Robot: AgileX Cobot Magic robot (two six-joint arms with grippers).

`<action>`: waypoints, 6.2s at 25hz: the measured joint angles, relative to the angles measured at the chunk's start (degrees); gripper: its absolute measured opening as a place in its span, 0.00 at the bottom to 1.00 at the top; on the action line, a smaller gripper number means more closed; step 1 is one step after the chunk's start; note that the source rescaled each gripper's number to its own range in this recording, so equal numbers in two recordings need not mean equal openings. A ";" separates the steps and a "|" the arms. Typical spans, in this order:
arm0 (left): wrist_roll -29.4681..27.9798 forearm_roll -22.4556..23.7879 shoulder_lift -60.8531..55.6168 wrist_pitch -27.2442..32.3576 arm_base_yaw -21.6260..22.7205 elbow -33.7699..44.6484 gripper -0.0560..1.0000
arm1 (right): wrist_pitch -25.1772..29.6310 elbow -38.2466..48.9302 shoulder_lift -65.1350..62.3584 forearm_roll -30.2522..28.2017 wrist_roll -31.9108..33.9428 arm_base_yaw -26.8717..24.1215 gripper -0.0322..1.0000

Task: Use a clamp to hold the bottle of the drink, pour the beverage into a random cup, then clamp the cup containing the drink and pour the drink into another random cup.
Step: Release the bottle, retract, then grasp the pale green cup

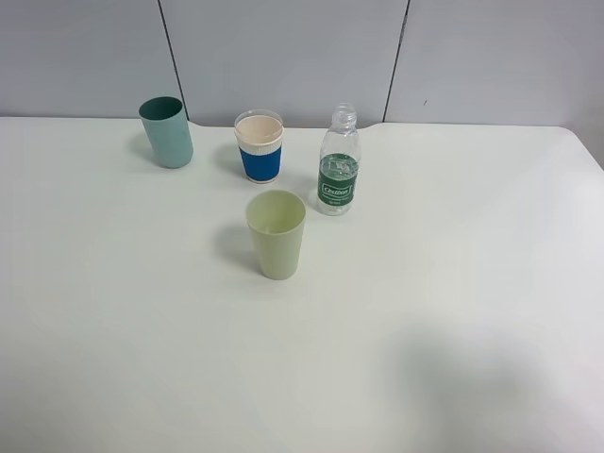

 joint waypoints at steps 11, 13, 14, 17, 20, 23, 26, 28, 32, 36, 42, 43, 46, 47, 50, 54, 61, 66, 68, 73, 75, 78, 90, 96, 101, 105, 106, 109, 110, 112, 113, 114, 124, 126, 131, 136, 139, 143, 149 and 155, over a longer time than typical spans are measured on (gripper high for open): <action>0.00 0.00 0.00 0.00 0.00 0.00 1.00 | 0.00 0.00 0.00 0.00 0.00 0.00 0.96; 0.00 0.00 0.00 0.00 0.00 0.00 1.00 | 0.00 0.00 0.00 0.00 0.00 0.00 0.96; 0.00 0.00 0.00 0.00 0.00 0.00 1.00 | 0.00 0.00 0.00 0.00 0.00 0.00 0.96; 0.00 0.00 0.00 0.00 0.00 0.00 1.00 | 0.00 0.00 0.00 0.00 0.00 0.00 0.96; 0.00 0.00 0.00 0.00 0.00 0.00 1.00 | 0.00 0.00 0.00 0.00 0.00 0.00 0.96; 0.00 0.00 0.00 0.00 0.00 0.00 1.00 | 0.00 0.00 0.00 0.00 0.00 0.00 0.96; 0.00 0.00 0.00 0.00 0.00 0.00 1.00 | 0.00 0.00 0.00 0.00 0.00 0.00 0.96; 0.00 0.00 0.00 0.00 0.00 0.00 1.00 | 0.00 0.00 0.00 0.00 0.00 0.00 0.96; 0.00 0.00 0.00 0.00 0.00 0.00 1.00 | 0.00 0.00 0.00 0.00 0.00 0.00 0.96; 0.00 0.11 0.00 0.00 0.00 0.00 1.00 | 0.00 0.00 0.00 0.00 0.00 0.00 0.96; -0.24 0.60 0.00 0.00 0.07 0.00 1.00 | 0.00 0.00 0.00 0.00 0.00 0.00 0.96; -0.24 0.65 0.00 0.00 0.07 0.00 1.00 | 0.00 0.00 0.00 0.00 0.00 0.00 0.96; -0.24 0.63 0.00 0.00 0.07 0.00 1.00 | 0.00 0.00 0.00 0.00 0.00 0.00 0.95; -0.24 0.63 0.00 0.00 0.07 0.00 1.00 | 0.00 0.00 0.00 0.00 0.00 0.00 0.95; -0.24 0.53 0.00 -0.13 0.07 0.00 1.00 | 0.00 0.00 0.00 0.00 0.00 0.00 0.95; 1.14 -0.32 0.10 -3.77 0.07 -1.17 0.90 | 0.00 0.00 0.00 0.00 0.00 0.00 0.95; 7.74 -4.83 10.75 -12.50 0.07 -1.38 0.86 | 0.00 0.00 0.00 0.00 0.00 0.00 0.95; 10.68 -6.50 22.94 -12.77 -4.57 -1.38 0.86 | 0.00 0.00 0.00 0.00 0.00 0.00 0.95; 11.78 -6.45 28.18 -12.82 -6.79 -1.38 0.86 | 0.00 0.00 0.00 0.00 0.00 0.00 0.95; 16.35 -7.61 40.13 -13.17 -11.80 -1.38 0.86 | 0.00 0.00 0.00 0.00 0.00 0.00 0.95; 16.91 -8.63 44.31 -13.23 -13.34 -1.38 0.85 | 0.00 0.00 0.00 0.00 0.00 0.00 0.95; 17.30 -9.16 50.06 -13.48 -15.47 -1.38 0.85 | 0.00 0.00 0.00 0.00 0.00 0.00 0.95; 18.03 -9.16 58.64 -33.13 -31.82 4.62 0.84 | 0.00 0.00 0.00 0.00 0.00 0.00 0.95; 18.09 -11.34 58.97 -50.04 -37.82 12.49 0.84 | 0.00 0.00 0.00 0.00 0.00 0.00 0.95; 18.09 -13.22 62.07 -64.93 -38.12 17.78 0.84 | 0.00 0.00 0.00 0.00 0.00 0.00 0.95; 18.09 -12.41 66.92 -73.91 -38.12 18.90 0.84 | 0.00 0.00 0.00 0.00 0.00 0.00 0.95; 18.09 -11.68 68.43 -76.62 -38.12 18.90 0.84 | 0.00 0.00 0.00 0.00 0.00 0.00 0.95; 17.37 -9.70 73.14 -83.39 -38.12 18.85 0.84 | 0.00 0.00 0.00 0.00 0.00 0.00 0.95; 16.71 -8.73 74.92 -85.39 -38.12 18.85 0.84 | 0.00 0.00 0.00 0.00 0.00 0.00 0.95; 14.09 -6.34 78.27 -89.81 -38.12 18.85 0.84 | 0.00 0.00 0.00 0.00 0.00 0.00 0.95; 12.31 -5.23 79.85 -92.29 -38.12 18.85 0.84 | 0.00 0.00 0.00 0.00 0.00 0.00 0.95; 10.56 -3.95 81.71 -94.83 -38.12 18.91 0.84 | 0.00 0.00 0.00 0.00 0.00 0.00 0.95; 0.92 0.06 99.00 -123.05 -38.12 19.10 0.84 | 0.00 0.00 0.00 0.00 0.00 0.00 0.95; 0.80 1.11 102.06 -126.49 -38.12 19.10 0.84 | 0.00 0.00 0.00 0.00 0.00 0.00 0.95; 0.80 4.77 107.22 -129.16 -38.12 18.98 0.84 | 0.00 0.00 0.00 0.00 0.00 0.00 0.95; 0.61 5.75 110.57 -129.16 -38.12 18.66 0.84 | 0.00 0.00 0.00 0.00 0.00 0.00 0.95; 0.61 6.12 111.41 -129.22 -38.12 17.25 0.84 | 0.00 0.00 0.00 0.00 0.00 0.00 0.95; 0.61 8.08 112.03 -129.34 -38.12 14.19 0.84 | 0.00 0.00 0.00 0.00 0.00 0.00 0.95; -0.01 9.79 114.54 -129.57 -38.12 10.30 0.84 | 0.00 0.00 0.00 0.00 0.00 0.00 0.95; -3.44 11.73 116.67 -129.57 -38.12 6.09 0.84 | 0.00 0.00 0.00 0.00 0.00 0.00 0.95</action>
